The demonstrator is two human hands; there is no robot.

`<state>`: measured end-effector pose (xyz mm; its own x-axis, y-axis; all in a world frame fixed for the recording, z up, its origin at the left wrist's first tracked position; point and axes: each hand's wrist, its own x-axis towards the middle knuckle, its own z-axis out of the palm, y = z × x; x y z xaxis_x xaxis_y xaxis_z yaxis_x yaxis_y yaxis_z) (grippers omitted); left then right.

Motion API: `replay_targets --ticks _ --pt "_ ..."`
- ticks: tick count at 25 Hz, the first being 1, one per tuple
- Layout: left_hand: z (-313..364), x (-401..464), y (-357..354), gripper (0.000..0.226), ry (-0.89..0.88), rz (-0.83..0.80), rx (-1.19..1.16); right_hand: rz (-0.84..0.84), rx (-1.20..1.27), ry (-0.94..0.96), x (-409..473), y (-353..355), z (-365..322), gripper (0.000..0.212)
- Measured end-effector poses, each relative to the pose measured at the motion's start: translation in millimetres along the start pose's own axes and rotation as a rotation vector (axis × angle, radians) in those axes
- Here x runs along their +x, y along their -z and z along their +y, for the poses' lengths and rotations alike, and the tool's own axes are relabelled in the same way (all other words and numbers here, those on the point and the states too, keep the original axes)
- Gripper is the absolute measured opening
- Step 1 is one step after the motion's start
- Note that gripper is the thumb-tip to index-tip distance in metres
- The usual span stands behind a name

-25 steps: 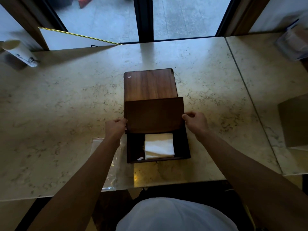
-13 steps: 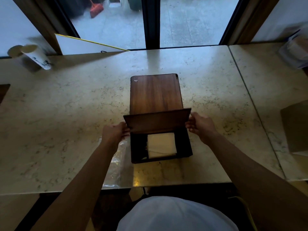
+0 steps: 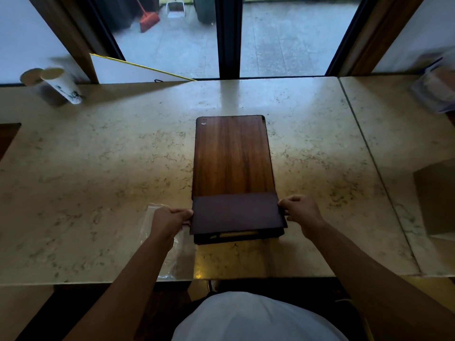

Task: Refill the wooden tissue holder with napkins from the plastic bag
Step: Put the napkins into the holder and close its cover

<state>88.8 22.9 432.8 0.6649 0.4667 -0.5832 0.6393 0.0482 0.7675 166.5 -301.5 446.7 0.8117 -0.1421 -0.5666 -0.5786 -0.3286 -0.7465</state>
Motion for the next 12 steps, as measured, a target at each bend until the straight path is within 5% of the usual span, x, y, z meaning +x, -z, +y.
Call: replay_targets --ticks 7,12 --pt "-4 -13 -13 0.022 -0.152 0.077 0.417 0.079 -0.166 0.041 -7 -12 11 0.036" --pt "-3 -11 -11 0.019 -0.131 0.074 0.380 0.158 -0.443 0.217 -9 -19 9 0.052"
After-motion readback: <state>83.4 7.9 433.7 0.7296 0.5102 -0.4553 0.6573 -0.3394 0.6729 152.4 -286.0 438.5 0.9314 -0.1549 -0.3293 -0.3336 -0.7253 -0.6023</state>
